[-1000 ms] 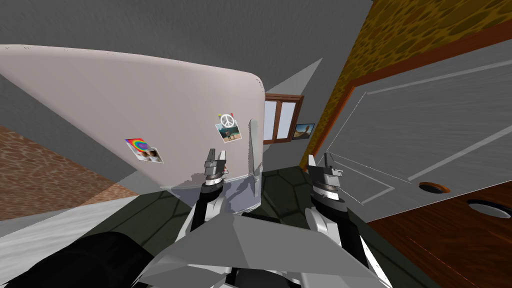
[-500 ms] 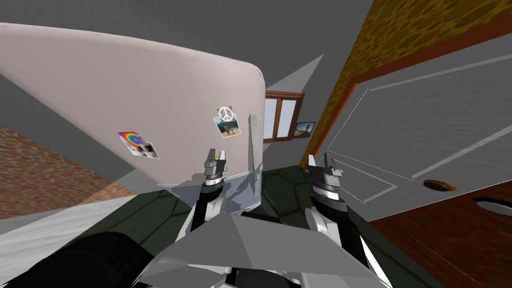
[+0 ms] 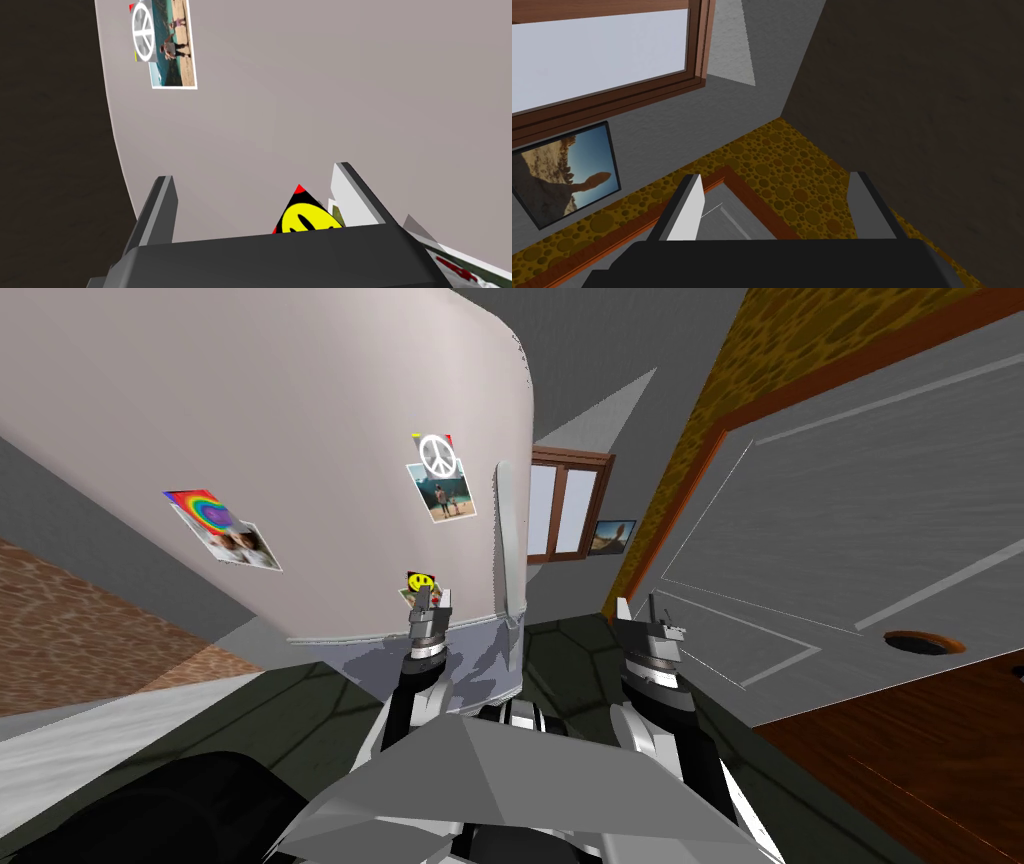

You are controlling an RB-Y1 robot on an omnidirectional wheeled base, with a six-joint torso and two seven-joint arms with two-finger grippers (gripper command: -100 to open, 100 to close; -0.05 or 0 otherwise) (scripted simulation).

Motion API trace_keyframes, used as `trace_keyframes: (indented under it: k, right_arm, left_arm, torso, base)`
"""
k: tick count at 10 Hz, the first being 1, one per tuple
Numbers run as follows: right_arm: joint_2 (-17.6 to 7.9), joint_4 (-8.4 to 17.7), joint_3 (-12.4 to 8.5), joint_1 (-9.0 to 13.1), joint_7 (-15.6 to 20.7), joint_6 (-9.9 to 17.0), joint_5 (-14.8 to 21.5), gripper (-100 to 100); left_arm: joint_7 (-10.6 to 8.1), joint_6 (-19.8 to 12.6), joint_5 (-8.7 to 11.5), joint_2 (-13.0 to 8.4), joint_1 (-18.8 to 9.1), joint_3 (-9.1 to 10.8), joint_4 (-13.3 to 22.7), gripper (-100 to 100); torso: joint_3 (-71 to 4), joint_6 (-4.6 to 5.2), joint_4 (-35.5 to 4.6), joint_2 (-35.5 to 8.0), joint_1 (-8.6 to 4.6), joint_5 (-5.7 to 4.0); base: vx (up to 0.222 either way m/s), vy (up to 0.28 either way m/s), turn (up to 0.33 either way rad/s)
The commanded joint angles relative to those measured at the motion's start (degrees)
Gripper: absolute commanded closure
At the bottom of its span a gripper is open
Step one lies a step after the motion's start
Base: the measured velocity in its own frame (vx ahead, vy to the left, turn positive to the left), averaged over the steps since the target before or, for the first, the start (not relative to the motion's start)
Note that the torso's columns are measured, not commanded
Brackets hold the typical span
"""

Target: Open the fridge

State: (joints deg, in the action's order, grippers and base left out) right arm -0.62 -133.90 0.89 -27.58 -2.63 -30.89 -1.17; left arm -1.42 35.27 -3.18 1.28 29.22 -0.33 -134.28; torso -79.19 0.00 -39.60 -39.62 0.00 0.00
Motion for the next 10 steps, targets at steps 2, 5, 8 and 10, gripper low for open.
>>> trace_keyframes:
  k: [2,5,8,10]
  right_arm:
    - [0.0,0.0,0.0,0.0,0.0,0.0,0.0,0]
    - [0.0,0.0,0.0,0.0,0.0,0.0,0.0,0]
    - [0.0,0.0,0.0,0.0,0.0,0.0,0.0,0]
    - [0.0,0.0,0.0,0.0,0.0,0.0,0.0,0]
  left_arm:
    - [0.09,0.5,0.3,-4.8,-0.3,0.24,1.4,-100]
    - [0.31,1.6,0.9,-8.6,-1.1,0.81,4.8,-100]
    - [0.53,2.6,1.6,-9.9,-1.9,1.35,8.0,-100]
    - [0.74,3.7,2.2,-10.4,-2.7,1.91,11.3,-100]
  torso:
    - [-5.1,0.00,-2.4,-2.5,-0.06,-0.02]
    - [-5.4,0.00,-2.7,-2.6,-0.06,-0.01]
    - [-5.4,0.00,-2.7,-2.7,-0.03,-0.01]
    - [-5.4,0.00,-2.7,-2.7,0.12,0.04]
  base:
    - [0.009,-0.040,0.025]
    - [0.025,-0.080,0.053]
    - [0.023,-0.119,0.065]
    - [0.021,-0.104,0.079]
